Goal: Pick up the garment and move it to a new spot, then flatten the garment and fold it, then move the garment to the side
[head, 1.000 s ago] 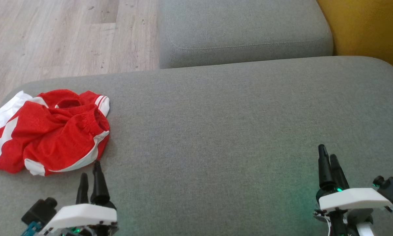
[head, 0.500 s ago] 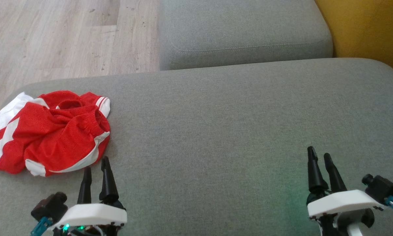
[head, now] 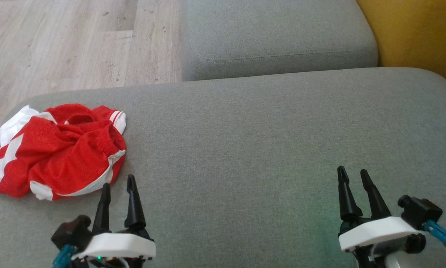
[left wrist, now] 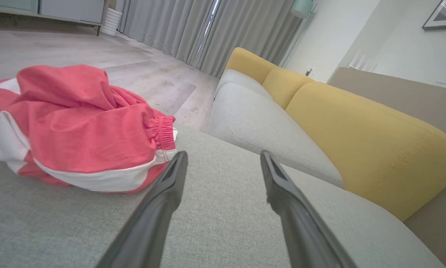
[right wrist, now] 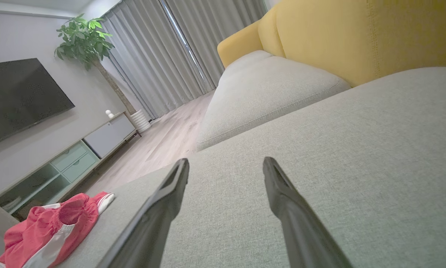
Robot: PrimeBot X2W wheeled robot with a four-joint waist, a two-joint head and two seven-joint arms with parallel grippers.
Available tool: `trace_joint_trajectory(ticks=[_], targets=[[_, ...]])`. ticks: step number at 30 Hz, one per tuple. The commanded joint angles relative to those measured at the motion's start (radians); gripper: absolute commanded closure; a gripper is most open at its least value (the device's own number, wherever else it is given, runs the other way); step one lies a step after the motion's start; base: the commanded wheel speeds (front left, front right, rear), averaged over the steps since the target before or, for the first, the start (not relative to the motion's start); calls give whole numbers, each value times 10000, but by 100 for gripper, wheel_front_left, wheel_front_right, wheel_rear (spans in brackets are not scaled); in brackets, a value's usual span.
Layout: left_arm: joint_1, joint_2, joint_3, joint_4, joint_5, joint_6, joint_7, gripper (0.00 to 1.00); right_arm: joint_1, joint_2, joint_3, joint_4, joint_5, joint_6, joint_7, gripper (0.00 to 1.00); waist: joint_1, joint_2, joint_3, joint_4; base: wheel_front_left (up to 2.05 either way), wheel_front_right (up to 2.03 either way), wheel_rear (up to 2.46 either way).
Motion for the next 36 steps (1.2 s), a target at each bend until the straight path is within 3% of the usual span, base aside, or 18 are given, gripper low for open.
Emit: trace_joint_trajectory(ticks=[1,15,36], targets=[[-227,73,95,-297,325,56,-158,0,-292,-79,214,-293,-370,57,-175,0,-1,0,-7,8,0,0,0],[-165,82,-87,-160,1504,400,-545,0,-250,-87,357,-96,-1983,65,-559,0,-1,0,-147,-22,0,0,0],[-49,94,-659,122,4093,934,-1168,0,-32,-100,437,479,-4230,79,-1178,0,-1,0,-432,39,0,0,0]])
